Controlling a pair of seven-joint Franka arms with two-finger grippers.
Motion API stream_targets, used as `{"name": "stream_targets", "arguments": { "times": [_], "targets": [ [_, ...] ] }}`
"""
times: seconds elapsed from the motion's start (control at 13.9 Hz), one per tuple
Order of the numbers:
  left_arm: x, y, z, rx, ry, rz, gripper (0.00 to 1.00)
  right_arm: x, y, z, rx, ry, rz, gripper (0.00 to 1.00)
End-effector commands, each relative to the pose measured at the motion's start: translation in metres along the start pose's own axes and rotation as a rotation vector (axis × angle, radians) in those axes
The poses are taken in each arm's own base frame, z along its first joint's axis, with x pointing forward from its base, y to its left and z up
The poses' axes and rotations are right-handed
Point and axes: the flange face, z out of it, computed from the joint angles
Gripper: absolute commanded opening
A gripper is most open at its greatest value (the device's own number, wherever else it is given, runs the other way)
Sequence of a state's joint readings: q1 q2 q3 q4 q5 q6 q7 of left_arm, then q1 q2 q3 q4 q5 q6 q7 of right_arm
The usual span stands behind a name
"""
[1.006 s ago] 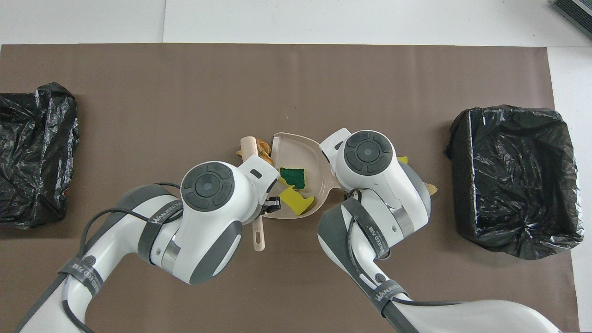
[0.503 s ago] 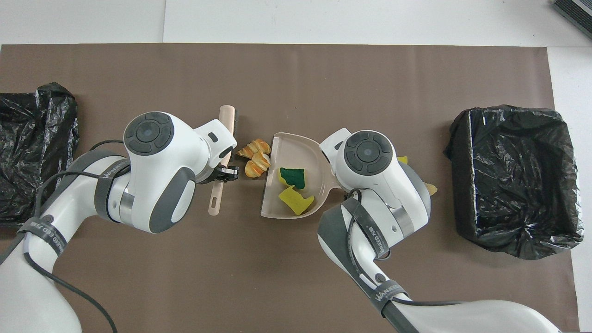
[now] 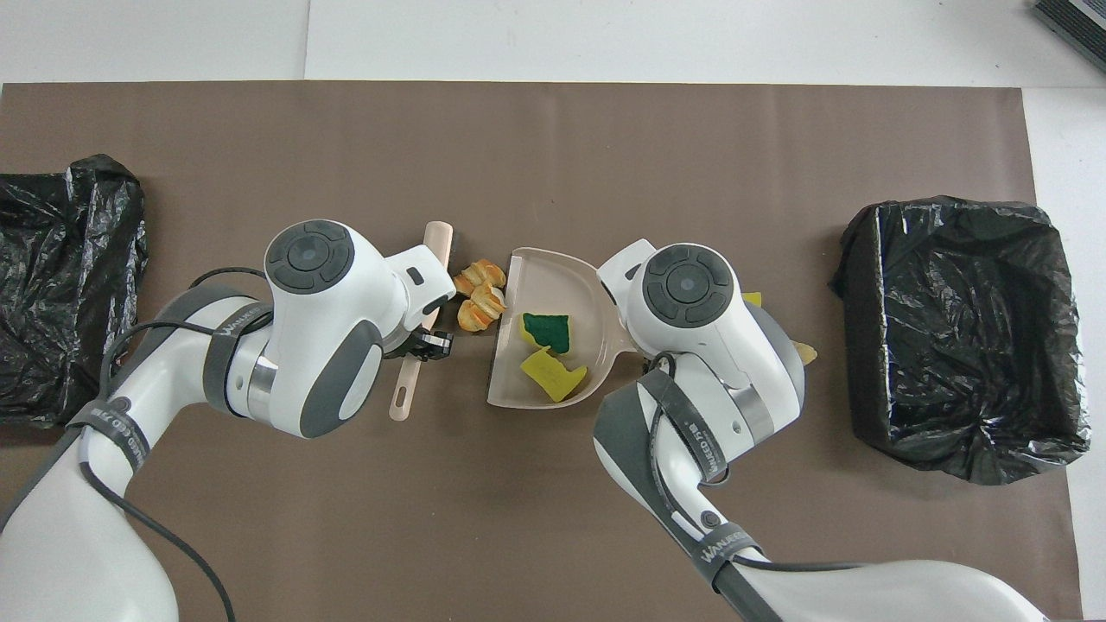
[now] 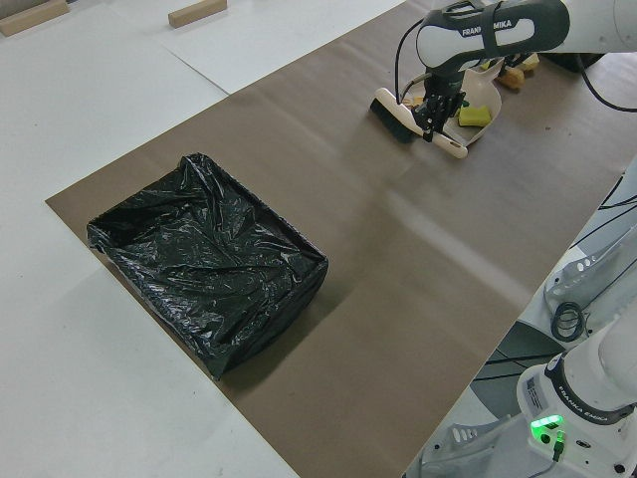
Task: Sweep and dump trash in bin
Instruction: 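Sweep the remaining crusts into the dustpan with the left gripper's brush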
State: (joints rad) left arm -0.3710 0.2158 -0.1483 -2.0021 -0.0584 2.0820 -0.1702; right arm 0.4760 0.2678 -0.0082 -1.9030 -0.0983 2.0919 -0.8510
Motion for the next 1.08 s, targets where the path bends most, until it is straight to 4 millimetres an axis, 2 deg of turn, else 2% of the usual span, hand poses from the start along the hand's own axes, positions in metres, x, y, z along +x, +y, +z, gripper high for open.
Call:
{"name": "stream_targets", "arguments": {
  "times": [0.0, 0.22, 0.43, 0.5, 0.65, 0.79, 1.01],
  "targets": [
    [-0.034, 0.042, 0.007, 0.027, -0.031, 0.058, 0.00, -0.001, -0.009, 0.005, 0.008, 0.009, 0.022, 0.00],
    [-0.052, 0.087, 0.007, -0.016, -0.042, 0.033, 0.00, -0.002, -0.008, 0.004, 0.007, 0.010, 0.024, 0.00],
    [-0.060, 0.111, 0.004, -0.020, -0.037, 0.009, 0.00, -0.002, -0.009, 0.005, 0.008, 0.009, 0.024, 0.00],
    [-0.059, 0.112, 0.002, -0.023, -0.035, -0.014, 0.00, -0.002, -0.009, 0.005, 0.008, 0.009, 0.024, 0.00],
    [-0.059, 0.109, -0.006, -0.021, -0.055, -0.036, 0.00, -0.002, -0.009, 0.005, 0.008, 0.009, 0.024, 0.00],
    [-0.062, 0.095, -0.021, -0.013, -0.074, -0.092, 0.00, -0.002, -0.009, 0.005, 0.007, 0.010, 0.024, 0.00],
    [-0.061, 0.052, -0.056, -0.021, -0.050, -0.166, 0.00, -0.007, -0.006, 0.008, 0.017, 0.004, 0.036, 0.00]
  ]
}}
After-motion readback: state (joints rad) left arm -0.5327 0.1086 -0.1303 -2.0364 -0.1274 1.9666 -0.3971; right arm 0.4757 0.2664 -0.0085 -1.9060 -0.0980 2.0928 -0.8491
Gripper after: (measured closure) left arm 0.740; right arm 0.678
